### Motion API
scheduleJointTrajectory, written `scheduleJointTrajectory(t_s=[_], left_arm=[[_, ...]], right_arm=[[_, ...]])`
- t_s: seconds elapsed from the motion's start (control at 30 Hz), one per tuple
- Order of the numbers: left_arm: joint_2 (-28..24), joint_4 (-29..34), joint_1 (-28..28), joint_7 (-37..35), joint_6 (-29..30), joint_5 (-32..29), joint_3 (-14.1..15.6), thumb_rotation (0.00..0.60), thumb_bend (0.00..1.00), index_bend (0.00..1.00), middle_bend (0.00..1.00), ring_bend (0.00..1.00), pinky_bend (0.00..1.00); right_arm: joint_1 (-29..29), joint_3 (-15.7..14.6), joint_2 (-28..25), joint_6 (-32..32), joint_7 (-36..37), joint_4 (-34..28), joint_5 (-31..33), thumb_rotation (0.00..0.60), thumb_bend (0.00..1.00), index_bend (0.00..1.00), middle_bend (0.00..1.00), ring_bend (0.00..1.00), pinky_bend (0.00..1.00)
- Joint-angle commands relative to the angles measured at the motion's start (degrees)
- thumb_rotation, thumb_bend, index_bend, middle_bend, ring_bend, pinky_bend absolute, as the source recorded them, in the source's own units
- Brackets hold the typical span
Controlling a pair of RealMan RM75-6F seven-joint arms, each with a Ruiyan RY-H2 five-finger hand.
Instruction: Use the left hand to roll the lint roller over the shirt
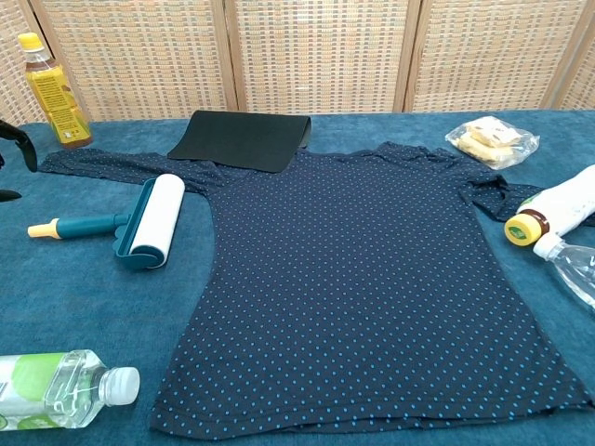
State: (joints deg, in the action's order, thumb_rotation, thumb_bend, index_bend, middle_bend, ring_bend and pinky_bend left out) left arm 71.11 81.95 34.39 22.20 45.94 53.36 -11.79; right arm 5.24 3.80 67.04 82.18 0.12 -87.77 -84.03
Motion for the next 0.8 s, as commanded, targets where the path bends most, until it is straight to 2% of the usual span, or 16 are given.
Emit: scheduleJointTrajectory(t_s=[0.03, 0.4, 0.8], left_arm=[[2.5, -3.1, 2.3, 2.3, -1.5, -2.5, 1.2, 0.6, 0.3, 0.35, 0.82, 0.68, 0.7], [9.5, -10.7, 6.4, 4.1, -4.0, -6.2, 3.3, 0.6, 0.3, 0.37, 0.82, 0.68, 0.7], [13.5, -15.7, 9.3, 4.9, -5.9, -8.5, 4.6, 0.6, 0.3, 0.38, 0.82, 0.68, 0.7]], right_arm=[[0.0, 0.1, 0.1, 0.0, 0.0, 0.2, 0.1, 0.6, 0.09, 0.0, 0.0, 0.0, 0.0], [0.0, 0.4, 0.1, 0.2, 0.7, 0.7, 0.4, 0.6, 0.09, 0.0, 0.0, 0.0, 0.0], [-0.1, 1.0, 0.0, 0.6, 2.0, 1.6, 1.0, 0.6, 0.09, 0.0, 0.0, 0.0, 0.0]])
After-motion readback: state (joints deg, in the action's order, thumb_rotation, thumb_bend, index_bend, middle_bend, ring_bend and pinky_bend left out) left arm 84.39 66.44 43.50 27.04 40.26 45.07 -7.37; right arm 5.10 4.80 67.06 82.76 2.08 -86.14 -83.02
